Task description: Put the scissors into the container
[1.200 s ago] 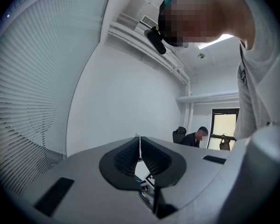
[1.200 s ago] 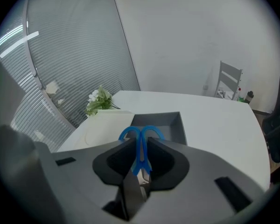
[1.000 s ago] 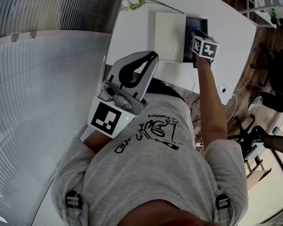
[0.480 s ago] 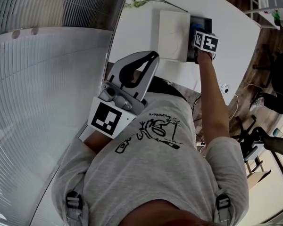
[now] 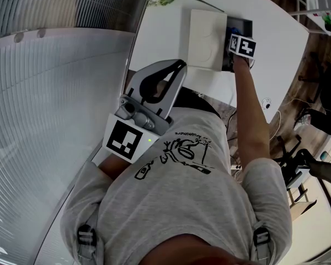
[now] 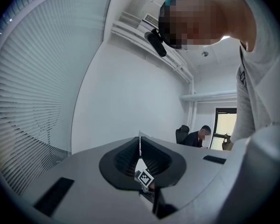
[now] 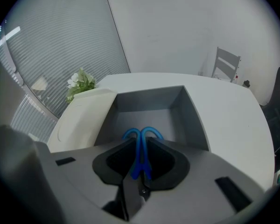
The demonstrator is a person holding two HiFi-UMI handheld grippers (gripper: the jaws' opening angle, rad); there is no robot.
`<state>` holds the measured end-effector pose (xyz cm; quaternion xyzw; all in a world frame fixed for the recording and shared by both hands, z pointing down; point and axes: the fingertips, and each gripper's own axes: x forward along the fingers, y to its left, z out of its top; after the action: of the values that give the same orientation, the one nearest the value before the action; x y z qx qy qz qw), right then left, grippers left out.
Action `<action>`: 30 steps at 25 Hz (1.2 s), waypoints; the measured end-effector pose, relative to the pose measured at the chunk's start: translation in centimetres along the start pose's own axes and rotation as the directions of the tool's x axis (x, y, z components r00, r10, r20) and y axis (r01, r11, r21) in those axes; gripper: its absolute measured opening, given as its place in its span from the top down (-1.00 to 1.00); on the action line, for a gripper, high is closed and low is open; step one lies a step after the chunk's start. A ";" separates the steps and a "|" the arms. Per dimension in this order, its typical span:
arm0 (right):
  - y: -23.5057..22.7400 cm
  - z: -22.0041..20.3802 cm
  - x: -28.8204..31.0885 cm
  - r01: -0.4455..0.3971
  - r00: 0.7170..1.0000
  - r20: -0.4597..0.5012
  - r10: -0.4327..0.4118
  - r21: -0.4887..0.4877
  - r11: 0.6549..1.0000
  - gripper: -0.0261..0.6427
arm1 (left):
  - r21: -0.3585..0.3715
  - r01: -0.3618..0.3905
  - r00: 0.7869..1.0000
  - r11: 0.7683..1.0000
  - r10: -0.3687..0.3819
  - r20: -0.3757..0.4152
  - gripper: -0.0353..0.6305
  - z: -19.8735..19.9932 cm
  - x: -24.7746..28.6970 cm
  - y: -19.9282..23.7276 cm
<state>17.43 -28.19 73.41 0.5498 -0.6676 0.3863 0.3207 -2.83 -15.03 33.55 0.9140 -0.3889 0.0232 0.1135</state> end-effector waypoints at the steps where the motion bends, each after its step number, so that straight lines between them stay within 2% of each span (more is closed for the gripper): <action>1: 0.0 0.0 0.0 0.003 1.000 -0.001 -0.003 -0.003 1.000 0.66 | -0.001 -0.001 1.000 1.000 0.001 -0.001 0.82 0.0 0.0 0.0; 6: 0.1 0.1 0.1 0.010 1.000 -0.009 -0.010 -0.024 1.000 0.65 | -0.001 0.000 1.000 1.000 0.000 -0.002 0.82 0.0 -0.1 0.0; 13: 0.4 0.4 -0.6 -0.020 1.000 0.013 0.020 -0.017 1.000 0.58 | 0.009 0.003 1.000 1.000 -0.003 0.003 0.82 0.2 -0.1 -0.1; 21: 1.2 2.7 -4.1 -0.046 0.992 0.115 0.049 -0.029 0.999 0.61 | 0.021 0.024 1.000 0.999 -0.024 0.018 0.82 0.9 0.2 -1.0; 30: 2.6 4.4 -9.2 -0.069 0.968 0.234 0.093 -0.111 0.991 0.70 | 0.038 0.053 0.998 0.998 -0.054 0.045 0.82 2.0 0.3 -2.3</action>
<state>16.65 -27.32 62.92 0.5475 -0.7421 0.2956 0.2495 -1.10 -14.15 31.20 0.9263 -0.3663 0.0065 0.0883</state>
